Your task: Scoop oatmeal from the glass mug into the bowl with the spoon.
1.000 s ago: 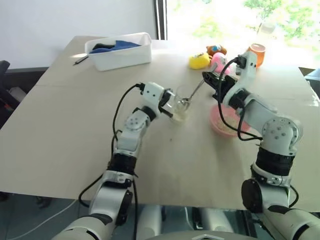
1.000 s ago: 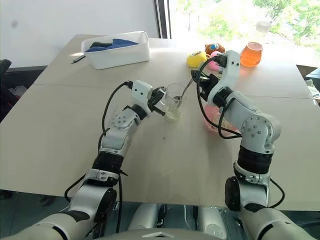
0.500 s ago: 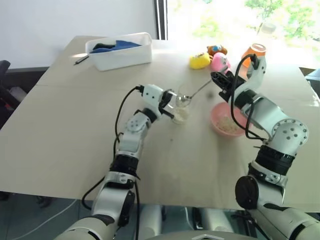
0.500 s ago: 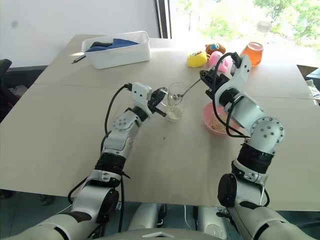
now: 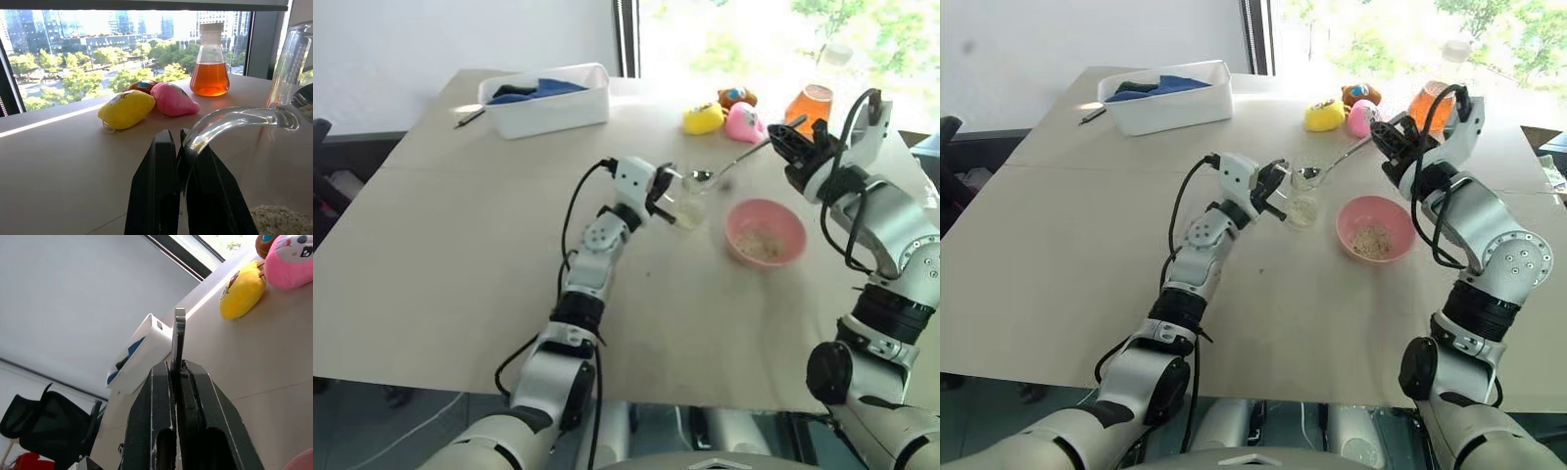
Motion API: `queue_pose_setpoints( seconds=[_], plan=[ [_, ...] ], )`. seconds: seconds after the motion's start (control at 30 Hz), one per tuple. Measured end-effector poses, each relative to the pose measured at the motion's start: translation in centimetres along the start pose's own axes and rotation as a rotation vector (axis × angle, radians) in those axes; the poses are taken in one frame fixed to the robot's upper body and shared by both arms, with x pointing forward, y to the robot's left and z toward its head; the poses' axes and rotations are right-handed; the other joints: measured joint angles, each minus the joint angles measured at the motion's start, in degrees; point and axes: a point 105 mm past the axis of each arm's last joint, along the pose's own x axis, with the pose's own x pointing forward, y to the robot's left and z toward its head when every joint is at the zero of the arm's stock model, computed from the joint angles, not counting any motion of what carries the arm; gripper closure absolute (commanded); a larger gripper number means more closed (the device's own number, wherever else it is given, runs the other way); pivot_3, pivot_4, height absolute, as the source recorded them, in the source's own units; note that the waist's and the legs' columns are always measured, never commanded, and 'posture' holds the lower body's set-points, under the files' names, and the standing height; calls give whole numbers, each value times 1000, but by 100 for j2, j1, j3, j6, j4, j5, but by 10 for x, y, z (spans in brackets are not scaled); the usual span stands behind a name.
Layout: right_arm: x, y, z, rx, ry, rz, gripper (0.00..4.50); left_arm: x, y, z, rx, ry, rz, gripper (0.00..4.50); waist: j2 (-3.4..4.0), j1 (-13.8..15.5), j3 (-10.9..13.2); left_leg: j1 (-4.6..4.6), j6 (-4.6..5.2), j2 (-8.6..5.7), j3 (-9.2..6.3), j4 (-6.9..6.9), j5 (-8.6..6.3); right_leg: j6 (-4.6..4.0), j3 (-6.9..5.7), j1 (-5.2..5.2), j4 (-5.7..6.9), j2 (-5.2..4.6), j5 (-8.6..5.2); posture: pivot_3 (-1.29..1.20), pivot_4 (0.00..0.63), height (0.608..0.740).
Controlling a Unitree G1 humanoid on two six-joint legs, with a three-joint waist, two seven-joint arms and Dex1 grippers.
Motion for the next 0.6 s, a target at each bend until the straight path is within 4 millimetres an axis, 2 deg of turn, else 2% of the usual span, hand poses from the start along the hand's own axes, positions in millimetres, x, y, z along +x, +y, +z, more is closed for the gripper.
queue_pose_setpoints(
  seconds=[0.27, 0.6],
  plan=[
    [-14, -4, 17, 5, -51, -31, 4500, 9, -2, -1, 42, -5, -22, 4452, 0, 12, 0, -4, 13, 0, 1, 0, -7, 2, 0, 0, -7, 1, 1, 0, 150, 740],
    [-23, 0, 25, 66, -109, -26, 4500, 14, -3, 5, 65, -30, -33, 4452, 0, 12, 0, -2, 14, 2, 4, 0, -7, 4, 3, 0, -7, 5, 2, 0, 150, 740]
  ],
)
